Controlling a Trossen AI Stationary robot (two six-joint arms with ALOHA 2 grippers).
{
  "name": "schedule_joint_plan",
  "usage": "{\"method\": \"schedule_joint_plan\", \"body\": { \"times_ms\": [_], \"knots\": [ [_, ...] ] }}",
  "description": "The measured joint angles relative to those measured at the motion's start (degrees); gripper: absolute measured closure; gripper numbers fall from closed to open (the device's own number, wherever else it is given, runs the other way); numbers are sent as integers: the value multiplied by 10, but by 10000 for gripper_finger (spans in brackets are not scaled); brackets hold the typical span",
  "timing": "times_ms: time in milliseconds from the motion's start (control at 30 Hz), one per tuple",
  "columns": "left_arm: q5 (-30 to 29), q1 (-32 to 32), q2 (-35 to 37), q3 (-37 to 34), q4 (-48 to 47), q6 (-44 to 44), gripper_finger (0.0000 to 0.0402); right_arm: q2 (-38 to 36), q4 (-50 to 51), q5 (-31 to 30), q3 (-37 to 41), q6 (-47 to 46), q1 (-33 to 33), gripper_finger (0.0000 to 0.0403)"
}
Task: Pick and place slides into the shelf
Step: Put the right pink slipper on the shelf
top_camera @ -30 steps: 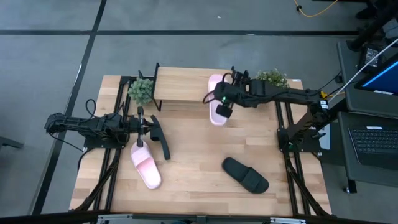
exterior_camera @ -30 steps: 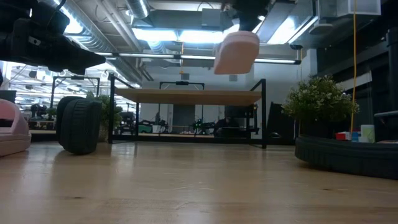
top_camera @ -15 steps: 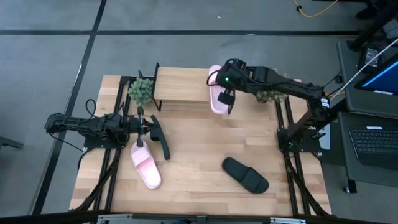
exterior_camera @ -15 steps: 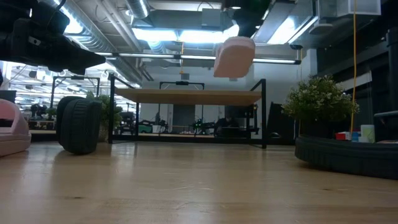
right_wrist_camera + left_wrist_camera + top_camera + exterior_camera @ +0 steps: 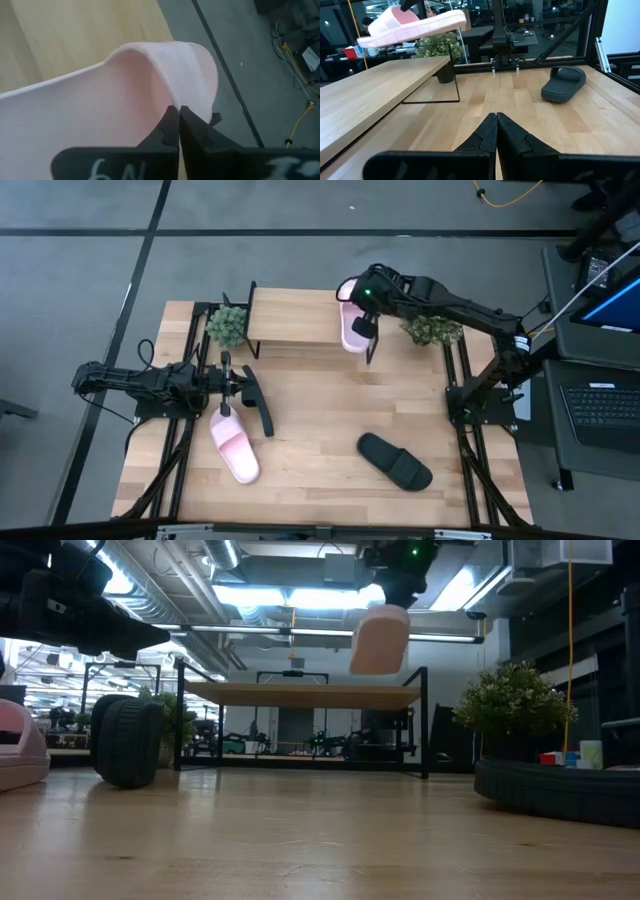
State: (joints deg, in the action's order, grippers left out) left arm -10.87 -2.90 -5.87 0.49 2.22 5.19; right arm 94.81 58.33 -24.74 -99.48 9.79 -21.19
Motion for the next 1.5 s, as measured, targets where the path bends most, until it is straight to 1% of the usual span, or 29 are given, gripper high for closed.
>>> {"method": "schedule_joint_plan", "body": {
  "times_ms": [267,767,1000,1267,1500],
  "knots": [
    [0,0,0,0,0,0,401,0,-32,-1,34,11,-5,401],
    [0,0,0,0,0,0,401,1,-84,0,88,46,-40,401],
    [0,0,0,0,0,16,401,1,-91,0,92,59,-46,401],
    [0,0,0,0,0,16,401,1,-93,0,92,85,-46,401],
    [0,0,0,0,0,16,401,1,-92,0,92,91,-46,401]
  ]
}}
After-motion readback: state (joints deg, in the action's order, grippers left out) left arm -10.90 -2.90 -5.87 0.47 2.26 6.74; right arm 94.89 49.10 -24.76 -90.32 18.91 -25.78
